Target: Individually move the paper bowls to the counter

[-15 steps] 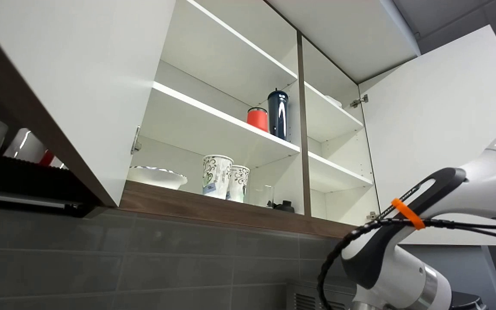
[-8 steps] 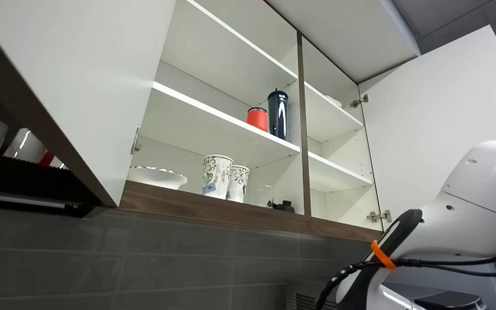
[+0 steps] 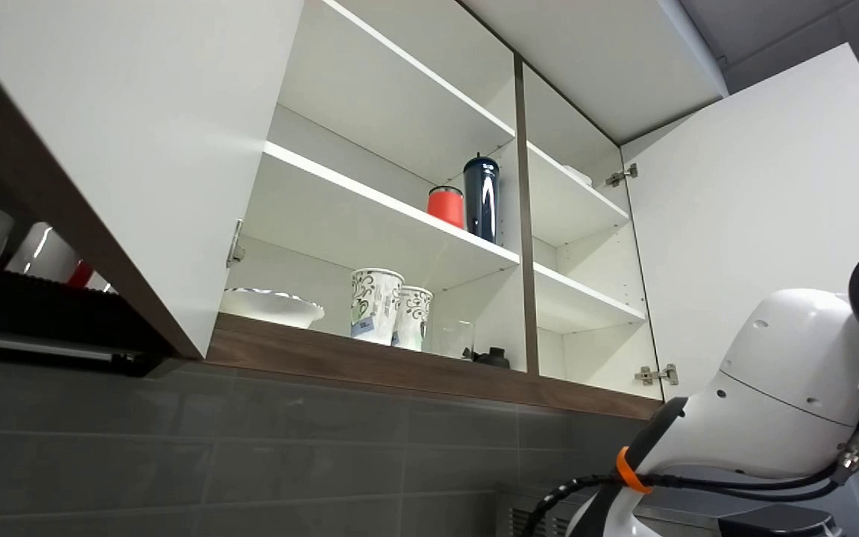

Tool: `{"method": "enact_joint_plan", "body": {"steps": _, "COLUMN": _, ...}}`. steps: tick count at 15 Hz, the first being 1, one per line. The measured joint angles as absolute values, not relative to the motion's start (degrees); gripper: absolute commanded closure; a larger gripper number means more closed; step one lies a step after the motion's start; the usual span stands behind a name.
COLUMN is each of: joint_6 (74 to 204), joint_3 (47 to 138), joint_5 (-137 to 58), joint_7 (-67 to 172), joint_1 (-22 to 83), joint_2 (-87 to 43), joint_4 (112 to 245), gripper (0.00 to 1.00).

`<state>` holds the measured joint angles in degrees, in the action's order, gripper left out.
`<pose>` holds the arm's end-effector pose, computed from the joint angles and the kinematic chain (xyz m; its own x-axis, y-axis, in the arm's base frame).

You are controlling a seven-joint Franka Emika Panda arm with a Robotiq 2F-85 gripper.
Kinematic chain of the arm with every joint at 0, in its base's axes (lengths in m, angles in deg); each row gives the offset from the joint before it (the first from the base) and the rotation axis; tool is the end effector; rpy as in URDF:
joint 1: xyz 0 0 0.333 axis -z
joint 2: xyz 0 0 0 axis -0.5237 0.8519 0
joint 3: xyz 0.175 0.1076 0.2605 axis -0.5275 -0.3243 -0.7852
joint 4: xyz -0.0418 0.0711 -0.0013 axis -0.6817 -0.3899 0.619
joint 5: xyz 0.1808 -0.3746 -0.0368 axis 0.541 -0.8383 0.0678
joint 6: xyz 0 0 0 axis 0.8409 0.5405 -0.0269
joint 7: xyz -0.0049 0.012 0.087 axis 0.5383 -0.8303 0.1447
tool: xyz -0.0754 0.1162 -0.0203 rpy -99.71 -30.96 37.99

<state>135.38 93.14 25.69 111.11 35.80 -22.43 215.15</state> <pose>0.5460 -0.0424 0.2001 0.9817 -0.1130 0.1533 0.0121 -0.7662 -0.6424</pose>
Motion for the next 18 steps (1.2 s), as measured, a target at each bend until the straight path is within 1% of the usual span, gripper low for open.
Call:
{"method": "enact_joint_plan", "body": {"steps": 3, "joint_6": 137.3, "joint_3": 92.7, "joint_5": 27.7, "joint_7": 111.1, "joint_1": 36.1, "joint_2": -19.9, "joint_4": 213.4, "gripper": 0.99}}
{"method": "enact_joint_plan", "body": {"steps": 4, "joint_6": 137.8, "joint_3": 92.6, "joint_5": 28.0, "joint_7": 111.1, "joint_1": 36.1, "joint_2": -19.2, "joint_4": 213.0, "gripper": 0.73}}
{"method": "enact_joint_plan", "body": {"steps": 5, "joint_6": 138.2, "joint_3": 92.5, "joint_5": 28.1, "joint_7": 111.1, "joint_1": 36.1, "joint_2": -18.5, "joint_4": 212.5, "gripper": 0.72}}
{"method": "enact_joint_plan", "body": {"steps": 14, "joint_6": 139.2, "joint_3": 92.3, "joint_5": 28.1, "joint_7": 111.0, "joint_1": 36.1, "joint_2": -16.2, "joint_4": 210.6, "gripper": 0.05}}
{"method": "enact_joint_plan", "body": {"steps": 15, "joint_6": 139.4, "joint_3": 92.3, "joint_5": 28.1, "joint_7": 111.0, "joint_1": 36.1, "joint_2": -16.2, "joint_4": 210.6, "gripper": 0.01}}
{"method": "enact_joint_plan", "body": {"steps": 18, "joint_6": 140.4, "joint_3": 92.3, "joint_5": 28.1, "joint_7": 111.0, "joint_1": 36.1, "joint_2": -16.2, "joint_4": 210.6, "gripper": 0.00}}
